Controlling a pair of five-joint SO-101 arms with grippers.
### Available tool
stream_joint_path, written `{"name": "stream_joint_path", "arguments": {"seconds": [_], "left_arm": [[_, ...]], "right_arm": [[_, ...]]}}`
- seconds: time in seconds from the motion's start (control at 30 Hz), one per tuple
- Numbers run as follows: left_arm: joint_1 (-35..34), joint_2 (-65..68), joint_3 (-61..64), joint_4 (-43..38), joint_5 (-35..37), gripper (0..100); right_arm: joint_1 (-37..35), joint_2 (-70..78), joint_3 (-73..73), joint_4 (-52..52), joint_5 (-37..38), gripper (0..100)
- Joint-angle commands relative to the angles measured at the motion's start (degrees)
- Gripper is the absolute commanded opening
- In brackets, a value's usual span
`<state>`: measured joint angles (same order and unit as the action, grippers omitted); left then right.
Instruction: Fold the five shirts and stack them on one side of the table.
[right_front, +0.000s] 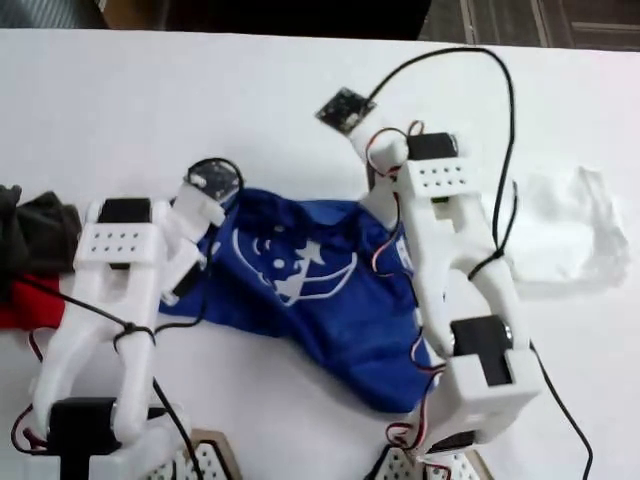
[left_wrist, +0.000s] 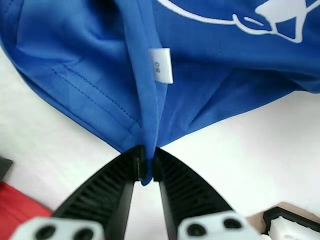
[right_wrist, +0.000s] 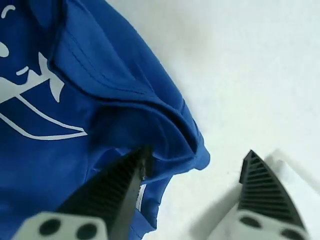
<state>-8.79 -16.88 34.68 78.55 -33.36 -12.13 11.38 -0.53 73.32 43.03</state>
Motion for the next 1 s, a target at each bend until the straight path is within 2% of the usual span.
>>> {"name": "stream_joint_path", "arguments": {"seconds": [0.0,0.27,0.33,0.43,0.5,0.7,0.97], "left_arm": [[0.09,-2.29,-0.13,0.7,-0.35,3],[0.09,-2.29,-0.13,0.62,-0.35,3],[0.09,-2.29,-0.13,0.62,-0.35,3],[0.09,-2.29,-0.13,0.62,-0.35,3],[0.09,-2.29,-0.13,0.62,-0.35,3],[0.18,-2.29,-0.13,0.26,-0.35,3],[0.18,-2.29,-0.48,0.26,-0.35,3]], "right_arm": [[0.4,1.19,-0.79,-1.1,0.97,28.3],[0.57,7.87,-4.75,-1.1,1.05,27.2],[0.57,8.31,-5.98,-1.1,0.97,20.1],[0.92,8.22,-9.14,-0.84,0.62,1.2],[1.27,8.22,-12.4,1.54,0.53,3.9],[1.45,8.22,-23.38,10.68,-1.58,2.1],[0.66,7.96,-25.67,12.7,-1.67,2.1]]}}
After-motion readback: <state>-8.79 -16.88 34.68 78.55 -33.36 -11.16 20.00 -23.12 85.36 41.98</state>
